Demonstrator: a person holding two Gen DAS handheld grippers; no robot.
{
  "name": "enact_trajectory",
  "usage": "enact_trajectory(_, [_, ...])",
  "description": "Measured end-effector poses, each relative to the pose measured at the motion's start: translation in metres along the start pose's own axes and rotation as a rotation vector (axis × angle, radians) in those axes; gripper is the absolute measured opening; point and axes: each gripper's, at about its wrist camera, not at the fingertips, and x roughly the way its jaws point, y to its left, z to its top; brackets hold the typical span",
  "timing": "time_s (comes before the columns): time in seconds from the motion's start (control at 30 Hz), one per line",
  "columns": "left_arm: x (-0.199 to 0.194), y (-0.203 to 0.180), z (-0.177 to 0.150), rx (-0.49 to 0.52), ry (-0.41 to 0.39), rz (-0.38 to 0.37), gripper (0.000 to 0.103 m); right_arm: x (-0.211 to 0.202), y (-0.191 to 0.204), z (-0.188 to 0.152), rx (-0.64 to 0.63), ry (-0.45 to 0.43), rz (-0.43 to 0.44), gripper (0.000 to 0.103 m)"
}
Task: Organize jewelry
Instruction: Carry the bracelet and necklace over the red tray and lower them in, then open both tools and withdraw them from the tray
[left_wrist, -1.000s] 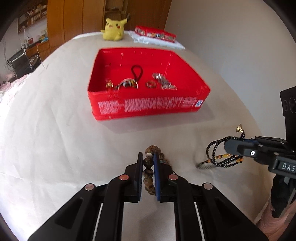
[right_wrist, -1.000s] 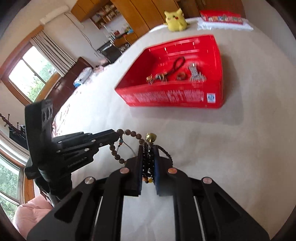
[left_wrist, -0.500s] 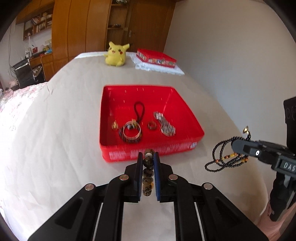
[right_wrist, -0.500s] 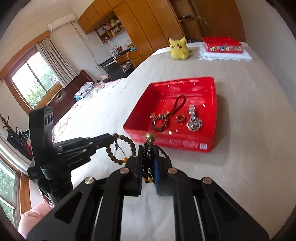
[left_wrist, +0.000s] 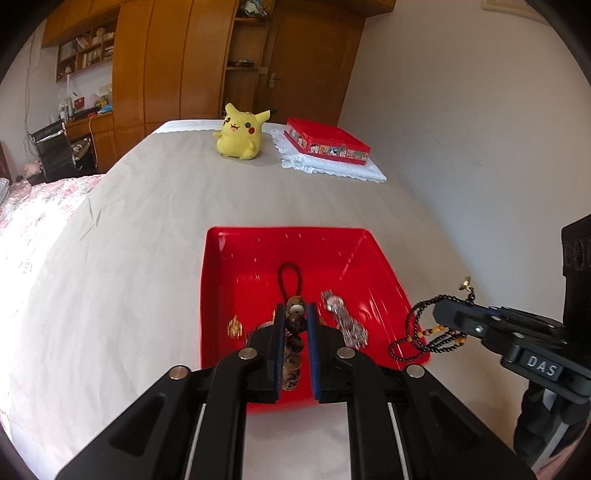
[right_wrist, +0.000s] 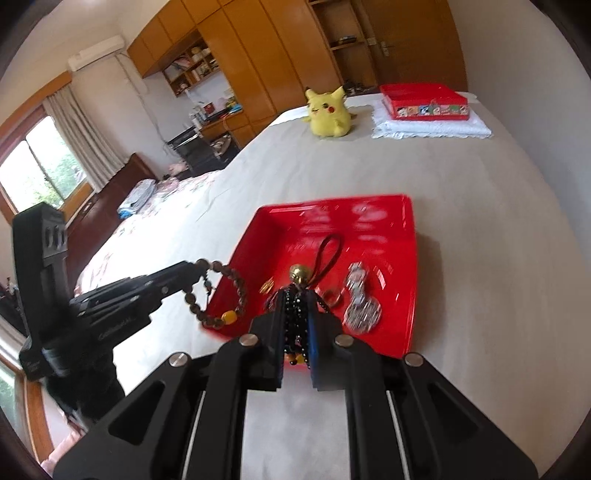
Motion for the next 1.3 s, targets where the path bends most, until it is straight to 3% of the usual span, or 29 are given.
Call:
enact_trajectory(0.33, [0.083, 0.013, 0.021, -0.037, 0.093, 0.024, 0.011, 0.091, -0.024, 0.042, 0.071, 0.07, 0.023, 0.008])
enact_trajectory(0.63, [0.13, 0.029, 0.023, -0.064, 0.153, 0.084, 0.011, 0.138, -0.043, 0.053, 0.118, 0.126, -0.002, 0.009])
enact_trajectory(0.73, [0.135, 0.031, 0.024, -0.071, 0.168, 0.09, 0.011, 0.147, -0.048, 0.054, 0.116, 0.143, -0.022, 0.019])
enact_trajectory(0.77, [0.135, 0.031, 0.024, -0.072, 0.171, 0.094, 0.013, 0.148, -0.048, 0.053, 0.105, 0.151, -0.034, 0.028])
enact_trajectory(0.8, [0.134, 0.031, 0.024, -0.072, 0.174, 0.098, 0.021, 0.147, -0.047, 0.052, 0.105, 0.146, -0.042, 0.046])
enact_trajectory(0.83, [0.131, 0.031, 0.024, -0.071, 0.175, 0.099, 0.033, 0.143, -0.048, 0.051, 0.106, 0.127, -0.063, 0.051])
enact_trajectory(0.9, [0.12, 0.031, 0.023, -0.066, 0.162, 0.1, 0.04, 0.135, -0.047, 0.05, 0.09, 0.104, -0.099, 0.051])
enact_trajectory(1.1, [0.069, 0.031, 0.013, -0.059, 0.088, 0.107, 0.042, 0.1, -0.044, 0.036, 0.063, 0.062, -0.126, 0.048])
enact_trajectory(1.3, [0.032, 0.027, -0.009, -0.037, 0.053, 0.14, 0.056, 0.067, -0.033, 0.013, 0.039, 0.043, -0.147, 0.048])
